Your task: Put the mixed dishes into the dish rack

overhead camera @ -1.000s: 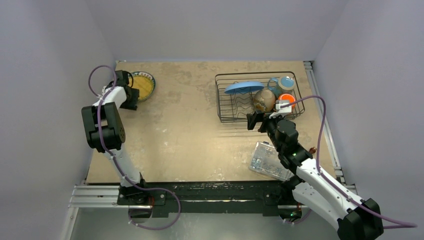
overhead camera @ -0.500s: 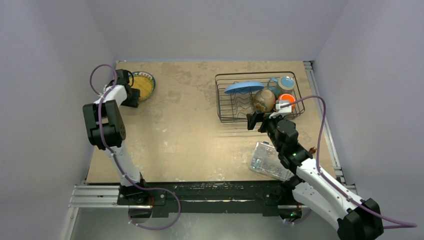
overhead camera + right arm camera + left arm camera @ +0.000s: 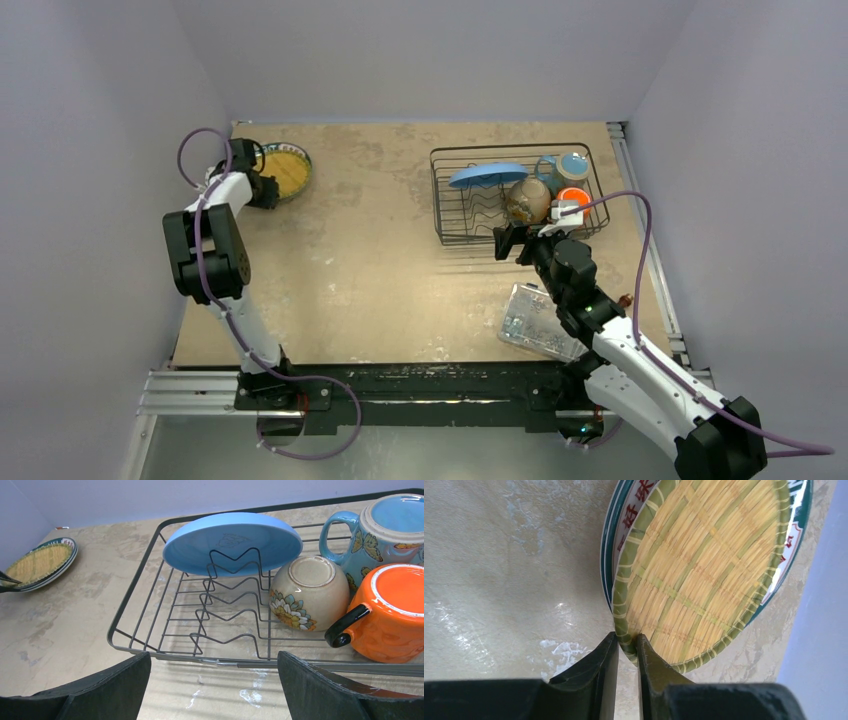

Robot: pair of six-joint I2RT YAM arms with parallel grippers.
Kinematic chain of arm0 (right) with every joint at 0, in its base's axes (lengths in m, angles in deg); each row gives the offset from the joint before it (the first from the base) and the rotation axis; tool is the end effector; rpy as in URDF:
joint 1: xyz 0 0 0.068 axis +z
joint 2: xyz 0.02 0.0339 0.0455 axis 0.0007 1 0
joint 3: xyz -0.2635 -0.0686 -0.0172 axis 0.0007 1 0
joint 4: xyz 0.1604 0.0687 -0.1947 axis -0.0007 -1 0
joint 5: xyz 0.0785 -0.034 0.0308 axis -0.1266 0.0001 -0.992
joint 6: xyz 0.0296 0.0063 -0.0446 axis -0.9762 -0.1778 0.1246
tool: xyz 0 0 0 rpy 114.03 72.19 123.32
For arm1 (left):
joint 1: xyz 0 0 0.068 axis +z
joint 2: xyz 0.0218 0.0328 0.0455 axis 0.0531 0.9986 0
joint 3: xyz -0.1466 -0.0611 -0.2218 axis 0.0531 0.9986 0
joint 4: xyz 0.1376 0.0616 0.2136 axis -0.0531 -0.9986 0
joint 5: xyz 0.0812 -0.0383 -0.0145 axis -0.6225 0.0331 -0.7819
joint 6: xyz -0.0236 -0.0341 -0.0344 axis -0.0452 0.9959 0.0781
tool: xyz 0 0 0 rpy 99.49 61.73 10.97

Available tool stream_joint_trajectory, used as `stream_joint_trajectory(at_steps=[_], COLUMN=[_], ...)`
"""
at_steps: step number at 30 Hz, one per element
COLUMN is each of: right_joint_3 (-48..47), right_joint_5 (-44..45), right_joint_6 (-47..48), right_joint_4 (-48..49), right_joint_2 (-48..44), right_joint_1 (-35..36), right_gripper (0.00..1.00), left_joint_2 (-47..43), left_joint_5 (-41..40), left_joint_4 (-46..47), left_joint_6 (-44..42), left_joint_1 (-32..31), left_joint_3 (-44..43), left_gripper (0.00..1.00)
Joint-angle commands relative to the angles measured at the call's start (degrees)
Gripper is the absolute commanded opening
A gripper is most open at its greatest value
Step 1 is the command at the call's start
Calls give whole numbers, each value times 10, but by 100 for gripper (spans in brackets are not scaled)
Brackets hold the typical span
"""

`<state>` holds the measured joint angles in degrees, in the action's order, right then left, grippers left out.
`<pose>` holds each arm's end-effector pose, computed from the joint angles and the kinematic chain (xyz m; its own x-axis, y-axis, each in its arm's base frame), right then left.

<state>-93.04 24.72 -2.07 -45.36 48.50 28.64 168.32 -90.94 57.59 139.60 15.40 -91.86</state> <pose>0.1717 0.0835 0.2578 -0.1908 0.2206 -0.9565 -0.1995 0.9454 0.2579 0.4026 0.0933 0.1872 0.0379 -0.9624 -0.2689 -0.8707 0.1002 -0.4814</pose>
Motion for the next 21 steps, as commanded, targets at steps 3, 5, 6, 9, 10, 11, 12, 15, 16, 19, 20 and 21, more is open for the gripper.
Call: stream_joint_trajectory(at_steps=[3, 5, 6, 9, 10, 11, 12, 15, 16, 19, 20, 21], right_joint_3=[-2, -2, -3, -3, -3, -2, -3, -3, -2, -2, -1, -1], right_joint_5=[13, 13, 13, 13, 12, 12, 12, 11, 11, 11, 12, 12], right_joint_6=[-7, -8, -7, -8, -8, -7, -8, -7, -8, -8, -8, -7], right_joint_4=[21, 22, 22, 22, 22, 22, 22, 22, 22, 22, 21, 22], right_joint_2=[-4, -4, -3, -3, -2, -2, -2, -2, -1, -3, -3, -3], right_joint_1=[2, 2, 2, 3, 2, 2, 2, 2, 3, 3, 2, 2], right_gripper=[99, 99, 99, 99, 99, 99, 99, 99, 99, 99, 99, 99], left_joint_2=[-61, -72, -78, -99, -110, -116, -125, -137, -137, -123, -121, -121], left_joint_5=[6, 16, 22, 43, 50, 57, 62, 78, 86, 100, 97, 90], left_joint_4=[-5, -4, -3, 11, 16, 25, 34, 72, 91, 114, 119, 123], left_joint_6=[-34, -35, -35, -24, -17, -10, -4, 23, 33, 47, 47, 47], left_joint_1=[2, 2, 2, 3, 3, 3, 3, 3, 3, 6, 6, 6], left_joint_3=[8, 15, 19, 49, 63, 78, 93, 141, 155, 168, 170, 171], left_gripper=[3, 0, 0, 0, 0, 0, 0, 0, 0, 0, 0, 0])
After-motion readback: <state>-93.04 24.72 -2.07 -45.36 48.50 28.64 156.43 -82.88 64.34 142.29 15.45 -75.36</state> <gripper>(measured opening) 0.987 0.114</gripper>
